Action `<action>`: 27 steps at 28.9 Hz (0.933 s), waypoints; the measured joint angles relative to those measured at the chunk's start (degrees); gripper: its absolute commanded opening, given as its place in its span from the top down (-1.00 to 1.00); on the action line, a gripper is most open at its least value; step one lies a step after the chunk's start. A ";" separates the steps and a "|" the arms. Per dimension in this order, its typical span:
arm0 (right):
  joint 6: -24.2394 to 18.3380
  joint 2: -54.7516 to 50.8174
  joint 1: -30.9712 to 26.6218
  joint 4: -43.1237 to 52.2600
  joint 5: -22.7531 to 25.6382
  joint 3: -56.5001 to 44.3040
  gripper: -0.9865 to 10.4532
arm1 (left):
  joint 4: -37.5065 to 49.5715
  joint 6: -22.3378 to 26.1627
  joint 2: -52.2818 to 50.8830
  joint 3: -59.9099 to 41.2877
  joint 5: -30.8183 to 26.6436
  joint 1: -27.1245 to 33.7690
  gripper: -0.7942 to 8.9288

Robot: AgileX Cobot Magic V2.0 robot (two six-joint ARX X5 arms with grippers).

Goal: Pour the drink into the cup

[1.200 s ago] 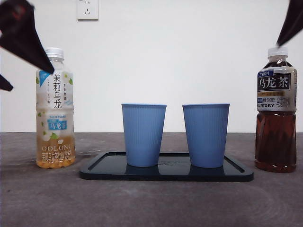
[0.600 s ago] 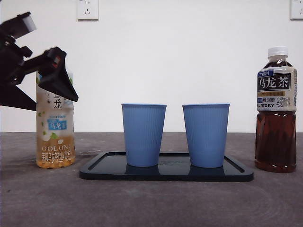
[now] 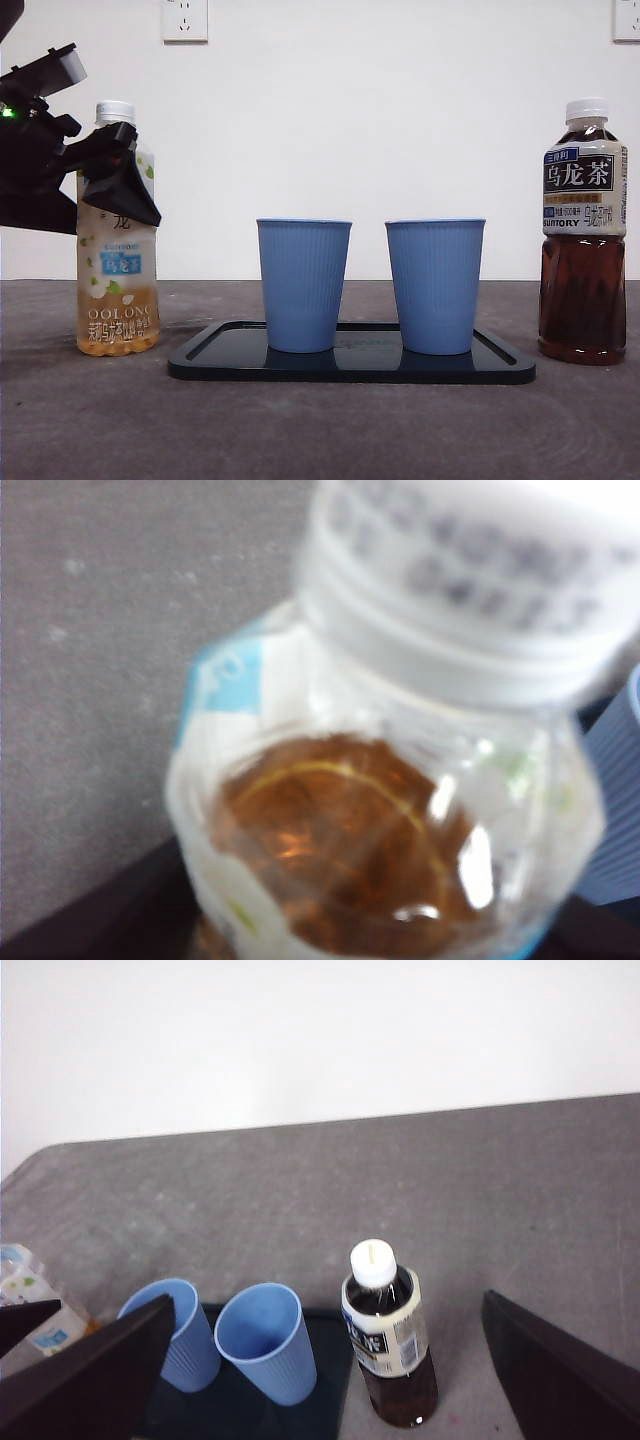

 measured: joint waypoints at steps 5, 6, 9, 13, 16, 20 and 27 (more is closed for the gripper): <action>0.00 0.00 0.00 -0.13 0.00 0.42 -0.03 | 1.05 0.59 0.00 -0.37 -0.15 0.00 0.47; 0.00 0.00 0.00 -0.11 0.00 0.42 -0.03 | 1.05 0.63 0.00 -0.37 -0.15 0.00 0.47; 0.00 0.02 0.00 -0.11 0.00 0.42 -0.03 | 0.24 0.76 -0.57 -0.37 -0.24 -0.13 0.48; 0.00 0.02 0.00 -0.11 0.00 0.42 -0.03 | -5.38 0.74 -4.81 -0.35 -0.39 -0.81 0.48; 0.00 0.02 0.00 -0.11 -0.02 0.42 -0.03 | -11.93 0.74 -8.31 1.57 -0.37 -1.46 0.48; 0.00 0.02 0.00 -0.11 0.00 0.42 -0.03 | -22.99 0.76 -10.80 6.73 -1.42 -3.08 0.47; 0.00 0.02 0.00 -0.11 -0.02 0.42 -0.03 | -41.09 2.10 -10.08 14.49 -10.69 -9.20 0.47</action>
